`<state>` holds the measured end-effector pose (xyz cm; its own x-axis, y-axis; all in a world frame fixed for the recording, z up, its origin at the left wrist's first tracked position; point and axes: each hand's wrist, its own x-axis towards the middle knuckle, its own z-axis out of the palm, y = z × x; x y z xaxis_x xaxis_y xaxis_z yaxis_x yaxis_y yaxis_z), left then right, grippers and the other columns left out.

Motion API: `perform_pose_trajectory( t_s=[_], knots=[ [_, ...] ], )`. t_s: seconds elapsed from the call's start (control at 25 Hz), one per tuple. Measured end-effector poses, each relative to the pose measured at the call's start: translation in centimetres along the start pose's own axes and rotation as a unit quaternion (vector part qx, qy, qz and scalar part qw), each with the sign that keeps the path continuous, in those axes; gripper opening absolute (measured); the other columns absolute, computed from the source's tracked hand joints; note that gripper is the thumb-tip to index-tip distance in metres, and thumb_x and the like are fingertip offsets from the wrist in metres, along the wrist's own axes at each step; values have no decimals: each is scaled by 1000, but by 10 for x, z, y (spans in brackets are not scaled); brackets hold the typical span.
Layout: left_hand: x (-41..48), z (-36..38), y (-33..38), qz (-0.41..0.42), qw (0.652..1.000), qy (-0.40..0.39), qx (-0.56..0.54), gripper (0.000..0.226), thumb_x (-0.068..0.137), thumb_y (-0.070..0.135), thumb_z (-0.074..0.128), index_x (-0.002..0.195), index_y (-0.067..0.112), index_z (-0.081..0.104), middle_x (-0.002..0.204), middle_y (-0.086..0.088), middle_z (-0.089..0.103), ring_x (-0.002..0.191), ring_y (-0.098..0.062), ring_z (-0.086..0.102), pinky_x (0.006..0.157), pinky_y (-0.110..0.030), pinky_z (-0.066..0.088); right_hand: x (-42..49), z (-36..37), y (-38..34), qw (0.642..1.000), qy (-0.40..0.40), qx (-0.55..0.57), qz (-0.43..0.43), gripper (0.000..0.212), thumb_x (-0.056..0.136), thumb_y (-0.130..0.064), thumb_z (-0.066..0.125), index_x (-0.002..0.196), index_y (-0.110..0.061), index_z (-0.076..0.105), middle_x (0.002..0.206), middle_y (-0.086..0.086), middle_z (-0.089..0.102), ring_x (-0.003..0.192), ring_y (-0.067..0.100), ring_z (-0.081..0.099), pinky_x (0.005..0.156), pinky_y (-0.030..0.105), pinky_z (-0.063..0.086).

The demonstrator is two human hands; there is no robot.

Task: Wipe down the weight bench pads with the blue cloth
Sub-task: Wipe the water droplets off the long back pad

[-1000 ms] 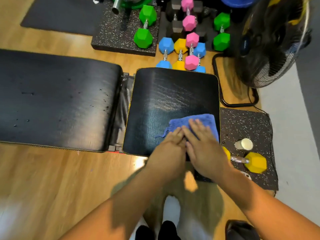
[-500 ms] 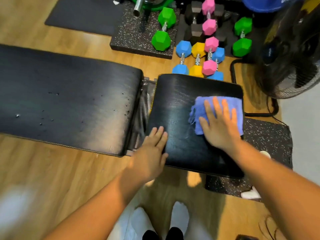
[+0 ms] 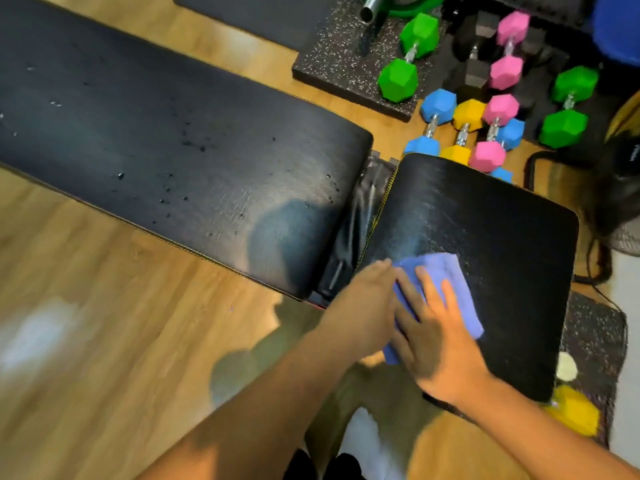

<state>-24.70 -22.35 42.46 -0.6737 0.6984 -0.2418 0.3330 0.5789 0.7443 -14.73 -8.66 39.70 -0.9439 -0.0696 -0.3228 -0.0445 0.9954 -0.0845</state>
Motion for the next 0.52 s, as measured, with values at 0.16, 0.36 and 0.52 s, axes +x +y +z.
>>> perform_pose_trajectory(
  t_s=[0.16,0.36,0.52],
  knots=[
    [-7,29,-21,-31,997,-22,64,73,94,13,46,152,13,1,160,2,-13,144,-19,21,111,-33,31,50,-17,61,996,54,-65,22,66,95,-54,-3,150,-21,14,158,7,19,145,30,13,116,50,11],
    [-2,28,-20,5,998,-30,57,67,92,4,43,151,7,11,161,-3,-4,148,-16,-2,116,-21,-7,150,-46,96,970,115,37,213,61,92,-47,17,144,-20,35,156,9,26,143,30,20,115,54,13],
    [23,-54,-26,-22,974,211,-77,45,88,10,56,132,2,51,138,-12,51,129,-21,47,114,-21,25,169,-83,65,865,312,282,274,44,95,-39,26,97,-7,57,110,23,62,88,23,50,77,32,36]
  ],
)
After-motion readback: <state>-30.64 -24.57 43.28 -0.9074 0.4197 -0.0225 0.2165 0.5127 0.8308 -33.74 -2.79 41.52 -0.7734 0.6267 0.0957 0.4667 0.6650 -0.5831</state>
